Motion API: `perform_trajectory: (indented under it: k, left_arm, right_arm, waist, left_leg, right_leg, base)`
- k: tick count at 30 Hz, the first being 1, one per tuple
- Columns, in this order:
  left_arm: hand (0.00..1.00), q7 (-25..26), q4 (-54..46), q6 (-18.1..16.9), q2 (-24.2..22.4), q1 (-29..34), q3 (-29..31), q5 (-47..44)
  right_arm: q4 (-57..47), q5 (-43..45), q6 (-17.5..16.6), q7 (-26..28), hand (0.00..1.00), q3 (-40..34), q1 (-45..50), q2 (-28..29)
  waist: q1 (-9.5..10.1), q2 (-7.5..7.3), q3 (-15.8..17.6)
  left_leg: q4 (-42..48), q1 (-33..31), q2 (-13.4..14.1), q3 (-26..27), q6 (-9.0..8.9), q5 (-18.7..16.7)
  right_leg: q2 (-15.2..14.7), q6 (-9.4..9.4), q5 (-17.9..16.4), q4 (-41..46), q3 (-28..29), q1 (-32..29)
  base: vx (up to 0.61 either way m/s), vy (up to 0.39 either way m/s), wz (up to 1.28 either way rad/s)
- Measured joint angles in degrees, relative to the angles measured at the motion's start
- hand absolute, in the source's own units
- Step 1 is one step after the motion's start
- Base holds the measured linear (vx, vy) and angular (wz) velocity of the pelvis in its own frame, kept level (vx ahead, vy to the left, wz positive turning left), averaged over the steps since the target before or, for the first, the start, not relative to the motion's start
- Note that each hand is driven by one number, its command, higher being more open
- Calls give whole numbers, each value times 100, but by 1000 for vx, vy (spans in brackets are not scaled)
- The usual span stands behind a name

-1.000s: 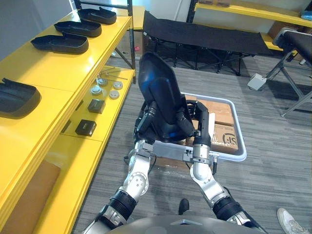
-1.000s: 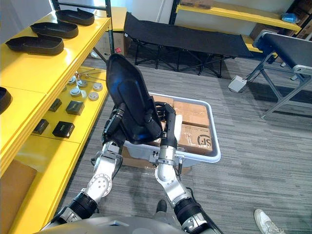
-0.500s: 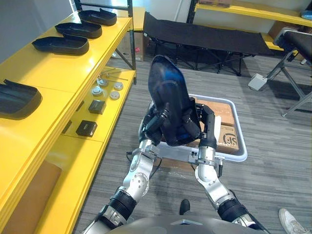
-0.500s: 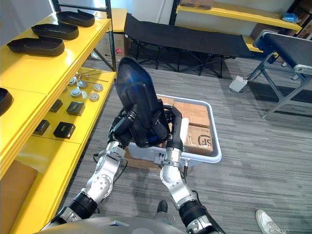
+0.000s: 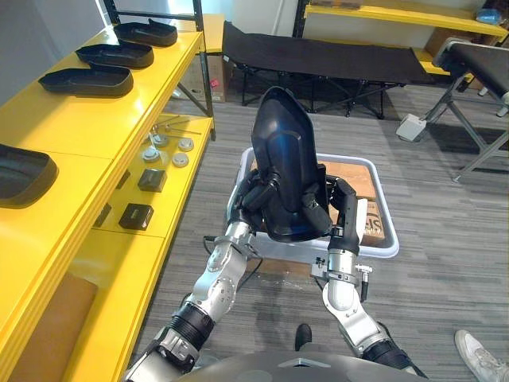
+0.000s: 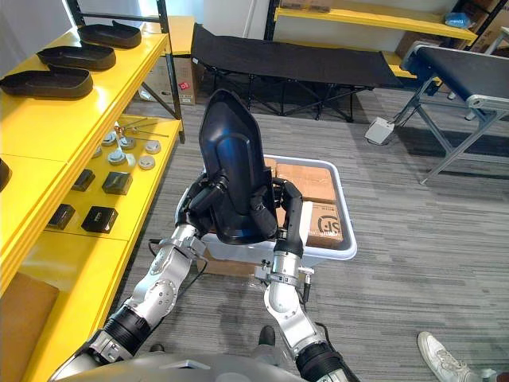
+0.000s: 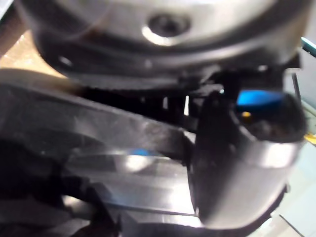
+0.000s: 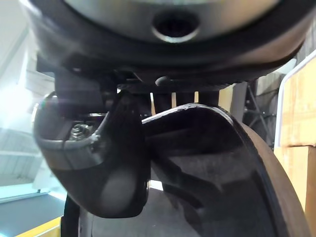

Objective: Walk over and take three plastic housings, then place them on the shelf

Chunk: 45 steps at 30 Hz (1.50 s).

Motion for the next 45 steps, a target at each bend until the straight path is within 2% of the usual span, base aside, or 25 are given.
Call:
perform_trajectory:
  k: [3, 7, 10, 12, 18, 20, 25, 26, 30, 34, 36, 40, 45]
  left_arm:
    - [0, 20, 0, 0, 24, -26, -97, 201]
    - [0, 328, -23, -19, 116, -115, -239, 597]
    - [0, 899, -260, -3, 114, -109, -360, 1246]
    - [0, 1345, -485, -3, 112, -102, -360, 2112]
    - [0, 2232, -885, -49, 76, 101, 14, 3927]
    - [0, 2768, -902, -373, -32, 275, 305, 4489]
    - [0, 3778, -1070, -807, -242, 593, 968, 4944]
    - [0, 4155, -1094, -919, -244, 699, 1174, 5185]
    - [0, 4862, -1111, -929, -251, 825, 1414, 5763]
    - [0, 4997, -1112, -922, -261, 882, 1372, 5898]
    - [0, 4886, -1112, -929, -257, 883, 1377, 5819]
    - [0, 4424, -1126, -1123, -281, 1028, 1651, 5459]
    - [0, 3591, -1891, -1197, -355, 1724, 2285, 4440]
  right_arm:
    - [-3, -27, 2, 54, 100, 233, -3, -150]
    - [16, -4, 102, 185, 100, 319, 16, -196]
    - [17, -3, 160, 183, 100, 331, 13, -189]
    - [-9, -1, 241, 183, 100, 351, -26, -167]
    - [-9, -6, 463, 278, 100, 580, -190, -145]
    - [-7, -15, 510, 340, 100, 763, -170, -101]
    - [27, -10, 528, 325, 100, 642, 26, 49]
    - [60, -5, 534, 330, 100, 597, 82, 51]
    - [60, 114, 509, 542, 100, 481, 257, 82]
    - [54, 829, 142, 1117, 100, 486, 401, 90]
    - [6, 1137, 12, 1309, 100, 481, 489, 99]
    - [-439, 1329, -15, 1558, 100, 26, 747, 160]
    - [-892, 1159, 19, 1585, 100, -1111, 1116, 122]
  waist:
    - [8, 7, -4]
    - [16, 11, -6]
    - [21, 13, -5]
    - [28, 14, -5]
    - [56, 16, -5]
    - [69, 19, -3]
    - [165, 19, -2]
    - [180, 19, -2]
    - [205, 19, -2]
    - [170, 20, -1]
    - [161, 21, -1]
    - [142, 65, 4]
    - [21, 90, -10]
  left_leg:
    - [26, -3, -12, 0, 9, -21]
    - [46, -8, -25, -3, 18, -36]
    - [48, -12, -23, -4, 19, -37]
    - [48, -11, -21, -5, 19, -38]
    - [48, -7, -14, -15, 21, -42]
    - [48, 0, -16, -42, 22, -50]
    - [48, 7, -15, -87, 19, -59]
    - [45, 2, -16, -103, 17, -60]
    - [38, -3, -12, -108, 15, -62]
    - [30, -4, 0, -102, 15, -67]
    - [28, -5, 14, -89, 10, -73]
    - [-9, 6, 24, 19, -21, -61]
    - [13, 31, 42, 63, -51, -111]
  right_leg:
    - [-13, 5, 3, 0, 3, 10]
    - [-27, 8, 5, 0, 3, 14]
    - [-25, 7, 5, 0, 2, 12]
    - [-23, 7, 5, 0, 2, 13]
    - [-12, 7, 5, -1, 2, 21]
    - [-10, 7, 4, 0, -6, 40]
    - [-10, 4, -4, 0, -48, 85]
    - [-11, 4, -5, 0, -66, 94]
    - [-11, -7, -16, 0, -83, 96]
    - [-1, -31, -35, -1, -80, 81]
    - [14, -62, -55, -1, -68, 66]
    - [35, -68, -54, 1, 18, -25]
    - [60, -34, -31, 3, 31, -24]
  base:
    - [0, 0, 0]
    - [0, 0, 0]
    - [0, 0, 0]
    - [0, 0, 0]
    - [0, 0, 0]
    - [0, 0, 0]
    - [-8, 3, 5]
    - [0, 0, 8]
    - [0, 0, 2]
    - [0, 0, 0]
    - [0, 0, -5]
    - [3, 3, -13]
    - [30, 13, -6]
